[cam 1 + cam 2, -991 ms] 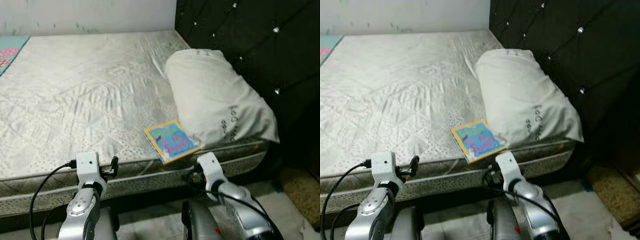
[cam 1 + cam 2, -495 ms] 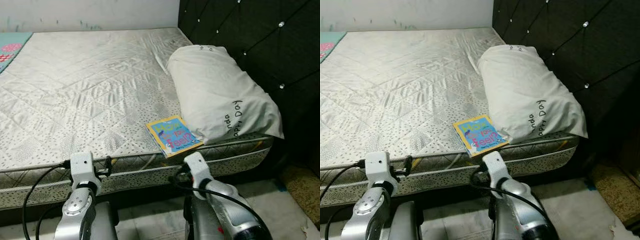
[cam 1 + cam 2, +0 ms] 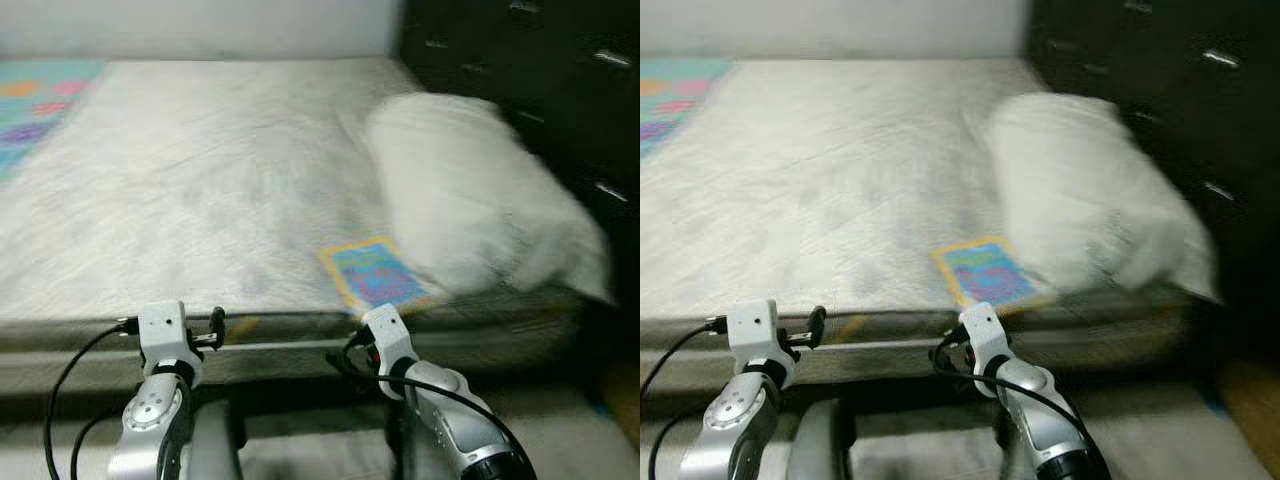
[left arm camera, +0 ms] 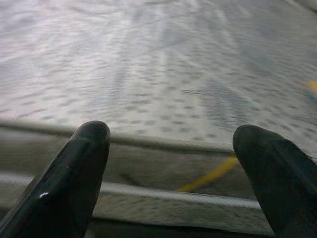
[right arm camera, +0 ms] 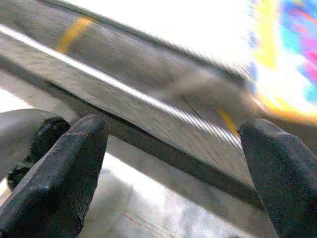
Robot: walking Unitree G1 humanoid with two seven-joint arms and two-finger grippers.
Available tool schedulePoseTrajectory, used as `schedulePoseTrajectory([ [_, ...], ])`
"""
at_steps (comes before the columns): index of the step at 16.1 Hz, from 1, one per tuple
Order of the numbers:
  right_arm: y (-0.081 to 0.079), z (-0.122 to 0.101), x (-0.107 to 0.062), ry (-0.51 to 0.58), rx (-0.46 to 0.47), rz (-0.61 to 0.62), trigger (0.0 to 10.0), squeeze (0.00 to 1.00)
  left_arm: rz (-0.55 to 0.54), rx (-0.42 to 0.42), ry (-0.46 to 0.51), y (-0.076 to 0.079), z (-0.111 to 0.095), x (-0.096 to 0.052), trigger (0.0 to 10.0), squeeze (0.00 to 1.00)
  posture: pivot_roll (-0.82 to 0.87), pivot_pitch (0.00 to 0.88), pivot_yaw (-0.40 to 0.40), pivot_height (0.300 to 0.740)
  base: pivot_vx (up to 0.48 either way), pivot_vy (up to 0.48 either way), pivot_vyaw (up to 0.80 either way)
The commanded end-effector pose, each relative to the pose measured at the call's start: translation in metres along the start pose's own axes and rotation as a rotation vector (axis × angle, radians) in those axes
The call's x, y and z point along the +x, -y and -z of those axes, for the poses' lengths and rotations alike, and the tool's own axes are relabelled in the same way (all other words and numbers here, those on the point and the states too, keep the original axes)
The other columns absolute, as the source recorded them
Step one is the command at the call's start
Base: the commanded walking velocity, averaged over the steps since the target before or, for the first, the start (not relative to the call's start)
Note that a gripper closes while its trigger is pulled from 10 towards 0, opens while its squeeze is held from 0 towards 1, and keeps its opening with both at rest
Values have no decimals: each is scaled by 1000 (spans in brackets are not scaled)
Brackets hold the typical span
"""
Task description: Clean up the room
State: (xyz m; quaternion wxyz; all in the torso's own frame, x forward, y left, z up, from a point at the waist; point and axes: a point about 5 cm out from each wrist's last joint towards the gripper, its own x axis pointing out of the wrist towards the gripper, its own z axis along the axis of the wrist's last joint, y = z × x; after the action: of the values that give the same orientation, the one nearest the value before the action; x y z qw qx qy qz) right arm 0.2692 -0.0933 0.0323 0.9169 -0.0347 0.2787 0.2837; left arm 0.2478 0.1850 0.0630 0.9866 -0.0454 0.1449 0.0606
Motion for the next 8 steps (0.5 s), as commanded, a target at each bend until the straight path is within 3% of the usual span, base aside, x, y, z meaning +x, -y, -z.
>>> schedulePoseTrajectory([
  [1, -4, -6, 2, 26, -9, -19, 10000, 0, -1, 4, 3, -1, -2, 0, 10000, 0, -80, 0, -11, 526, 401, 0, 0],
  [5, -2, -6, 3, 17, -9, -9, 10000, 0, 2, -3, -2, 0, -2, 0, 10000, 0, -80, 0, -12, 526, 353, 0, 0],
  [8, 1, -6, 4, 16, -3, 26, 10000, 0, 5, -17, -22, 3, 1, 0, 10000, 0, -80, 0, -14, 526, 0, 0, 0],
])
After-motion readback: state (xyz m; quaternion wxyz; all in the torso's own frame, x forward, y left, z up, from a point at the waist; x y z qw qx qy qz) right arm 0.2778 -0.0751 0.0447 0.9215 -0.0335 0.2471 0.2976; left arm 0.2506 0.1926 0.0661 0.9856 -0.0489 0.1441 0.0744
